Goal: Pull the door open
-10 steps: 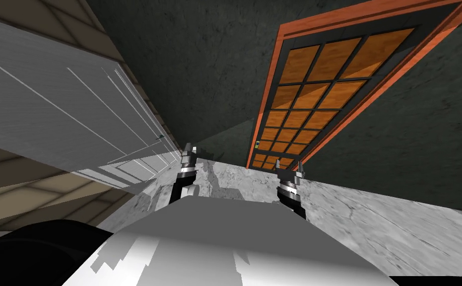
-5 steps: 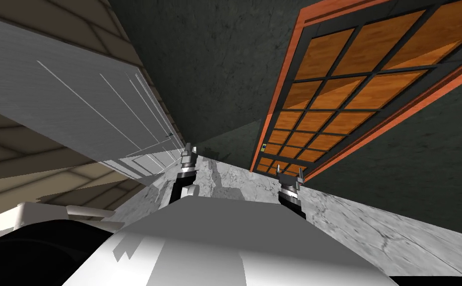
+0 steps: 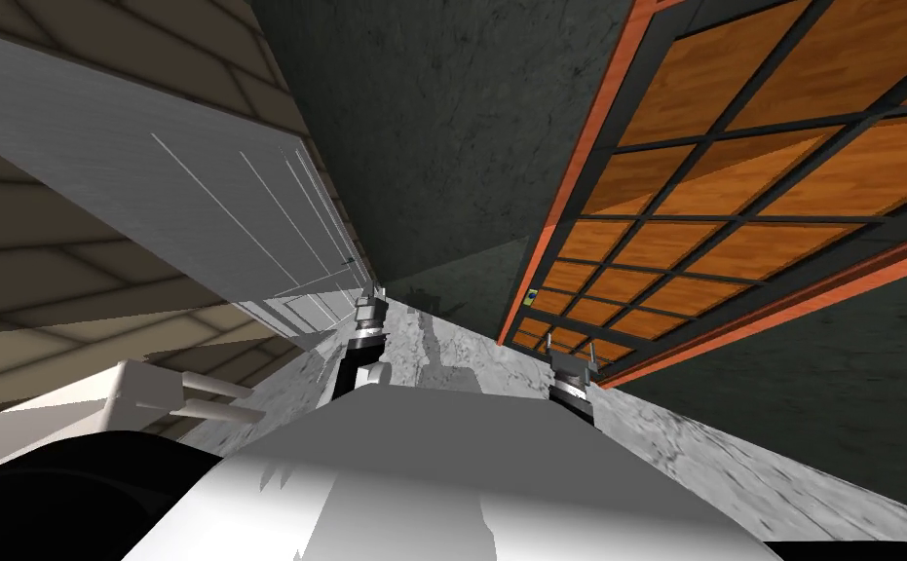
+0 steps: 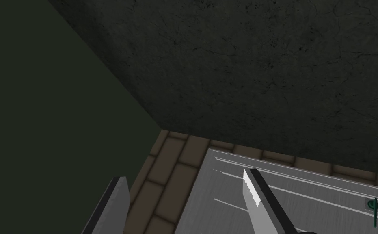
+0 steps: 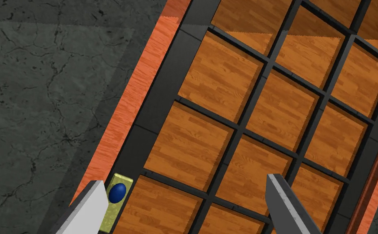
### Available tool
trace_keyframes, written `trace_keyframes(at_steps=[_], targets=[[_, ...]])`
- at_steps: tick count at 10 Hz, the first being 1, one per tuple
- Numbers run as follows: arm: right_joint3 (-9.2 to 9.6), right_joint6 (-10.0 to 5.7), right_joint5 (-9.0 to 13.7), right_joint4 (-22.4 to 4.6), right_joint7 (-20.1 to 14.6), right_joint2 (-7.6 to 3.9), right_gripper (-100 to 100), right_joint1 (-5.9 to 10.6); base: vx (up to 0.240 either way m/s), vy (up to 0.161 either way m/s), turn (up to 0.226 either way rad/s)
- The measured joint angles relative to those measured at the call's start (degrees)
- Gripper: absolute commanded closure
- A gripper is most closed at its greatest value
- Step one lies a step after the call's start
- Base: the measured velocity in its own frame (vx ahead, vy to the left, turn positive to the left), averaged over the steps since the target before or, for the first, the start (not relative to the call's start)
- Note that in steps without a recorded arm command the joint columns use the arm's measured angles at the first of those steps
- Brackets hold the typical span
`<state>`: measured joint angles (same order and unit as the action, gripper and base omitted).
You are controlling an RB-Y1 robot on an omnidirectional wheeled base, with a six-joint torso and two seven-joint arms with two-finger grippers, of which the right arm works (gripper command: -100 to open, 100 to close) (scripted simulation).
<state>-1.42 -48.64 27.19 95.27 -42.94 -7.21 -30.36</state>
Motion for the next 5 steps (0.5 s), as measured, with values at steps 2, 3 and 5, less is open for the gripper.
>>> trace_keyframes(at_steps=[2,3,5], targets=[[-0.47,-0.77,2.06,-3.06,-3.25,-0.7,-100,0.28,0.099,-0.039,0.18],[-0.52,-0.96,2.98,-4.18,-4.68,-0.85,-100,0.09,0.091,-0.049,0.213],[-0.67,-2.39,4.8,-7.57,-8.23,-1.61,-100,-0.24,0.073,-0.059,0.177]])
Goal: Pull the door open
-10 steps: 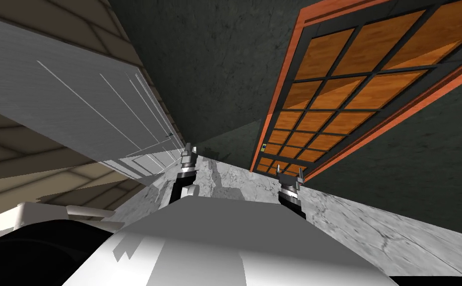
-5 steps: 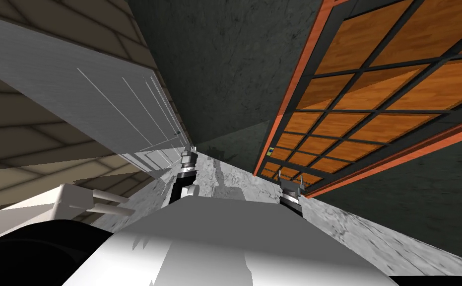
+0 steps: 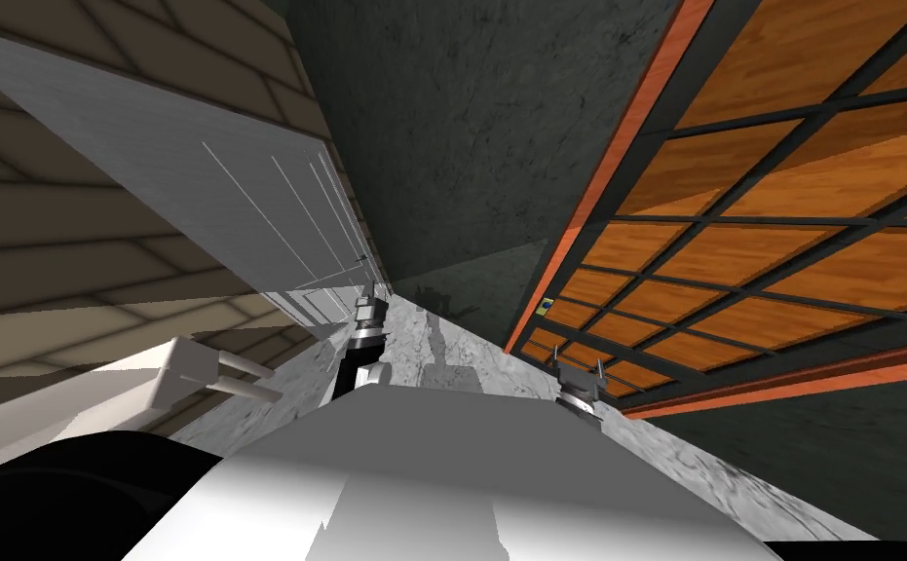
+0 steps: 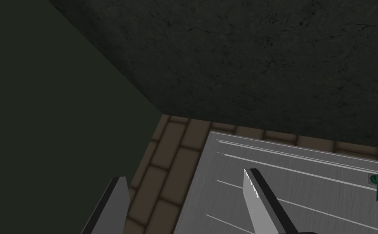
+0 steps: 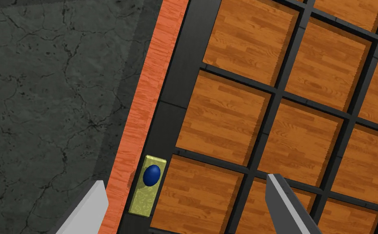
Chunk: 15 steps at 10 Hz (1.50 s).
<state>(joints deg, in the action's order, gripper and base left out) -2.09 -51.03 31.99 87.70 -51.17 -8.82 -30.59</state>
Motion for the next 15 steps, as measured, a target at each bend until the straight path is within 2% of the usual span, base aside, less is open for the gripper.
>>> trace_keyframes(at_steps=[1,3,5,7,8,11,12,14,15], targets=[[0.15,-0.76,0.74,-1.5,-1.46,0.08,-100,-0.12,0.084,-0.049,0.217],[-0.05,-1.16,2.62,-3.38,-4.26,-0.29,-100,-0.65,0.09,-0.053,0.205],[0.05,-2.17,4.16,-6.35,-6.86,-0.26,-100,-0.46,0.078,-0.064,0.2],[-0.26,-2.67,5.99,-8.76,-9.57,-0.64,-100,-0.44,0.066,-0.064,0.192],[-0.39,-3.32,6.86,-10.79,-11.31,-1.17,-100,-0.27,0.062,-0.063,0.174],[-0.7,-4.12,9.32,-14.0,-15.07,-1.55,-100,-0.36,0.074,-0.074,0.176],[-0.69,-4.72,10.0,-15.96,-16.39,-1.64,-100,0.1,0.074,-0.075,0.198],[-0.72,-5.74,11.42,-17.75,-19.2,-2.04,-100,-0.84,0.065,-0.061,0.142],[-0.83,-5.97,12.13,-18.92,-20.31,-2.19,-100,-0.66,0.063,-0.059,0.162]])
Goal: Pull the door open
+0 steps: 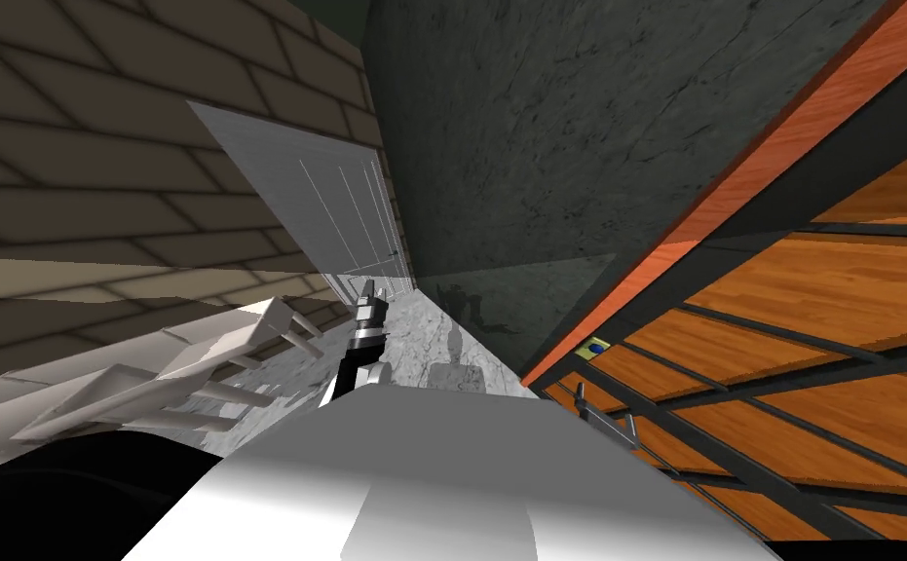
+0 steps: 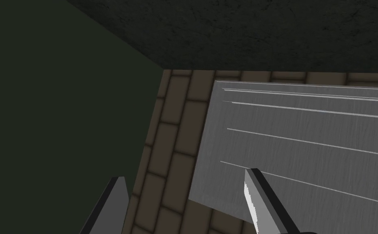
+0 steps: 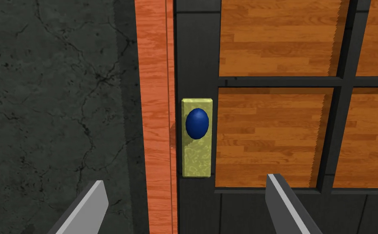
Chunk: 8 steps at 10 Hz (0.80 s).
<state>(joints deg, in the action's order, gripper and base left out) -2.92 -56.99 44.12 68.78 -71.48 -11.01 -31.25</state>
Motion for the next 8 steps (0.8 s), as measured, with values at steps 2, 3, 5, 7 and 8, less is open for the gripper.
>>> trace_keyframes(at_steps=[2,3,5,7,8], targets=[[-0.01,-0.86,1.23,-2.51,-2.3,-0.2,-100,0.06,0.061,-0.073,0.173],[-0.06,-1.37,1.86,-3.81,-3.57,-0.38,-100,0.13,0.069,-0.097,0.214],[-0.26,-2.22,3.47,-6.88,-6.55,-0.99,-100,0.32,0.069,-0.097,0.197],[-0.44,-2.71,5.16,-8.9,-8.86,-1.03,-100,0.27,0.067,-0.106,0.19],[-0.5,-2.99,5.92,-9.85,-9.96,-1.1,-100,0.15,0.053,-0.097,0.111]])
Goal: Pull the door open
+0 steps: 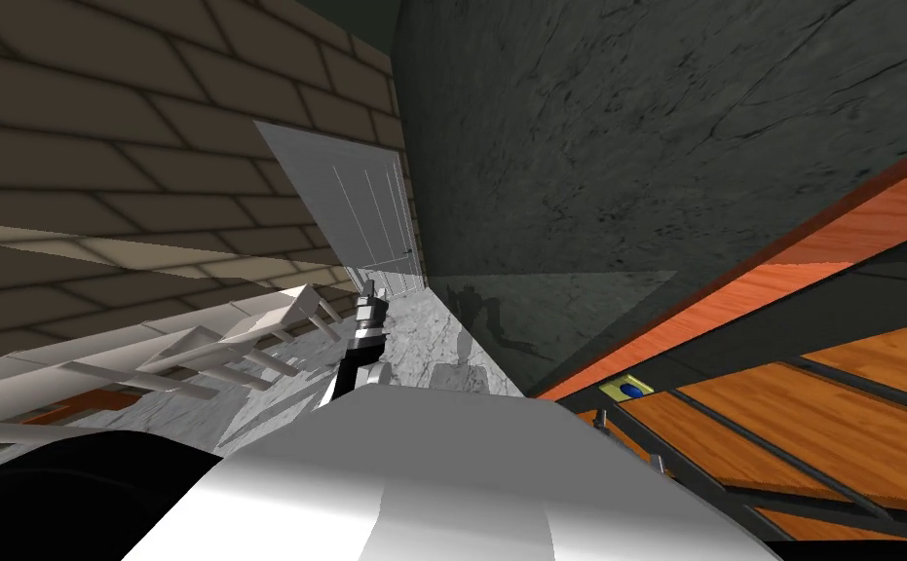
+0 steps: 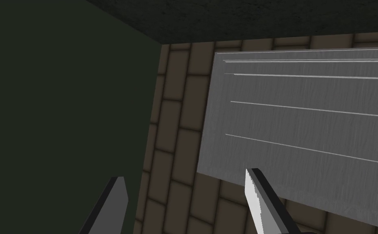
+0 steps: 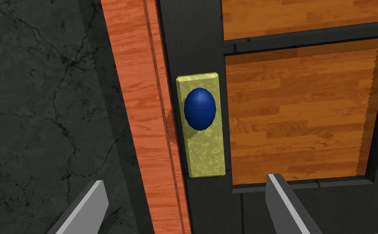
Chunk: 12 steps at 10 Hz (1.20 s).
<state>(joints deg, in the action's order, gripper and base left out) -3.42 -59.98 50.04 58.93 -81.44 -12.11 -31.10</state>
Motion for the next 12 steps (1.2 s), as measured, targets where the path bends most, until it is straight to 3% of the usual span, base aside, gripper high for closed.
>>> trace_keyframes(at_steps=[3,4,8,12], targets=[[-0.09,-0.7,1.17,-1.99,-2.31,-0.3,-100,-0.13,0.056,-0.071,0.063],[-0.77,-0.42,0.43,-1.84,-2.27,0.27,-100,0.03,0.148,-0.13,0.042],[-4.62,1.52,-3.63,-0.76,-2.2,3.25,-100,0.76,0.113,-0.135,0.035],[-9.2,3.92,-8.78,0.69,-2.11,7.39,-100,1.43,0.01,-0.115,0.021]])
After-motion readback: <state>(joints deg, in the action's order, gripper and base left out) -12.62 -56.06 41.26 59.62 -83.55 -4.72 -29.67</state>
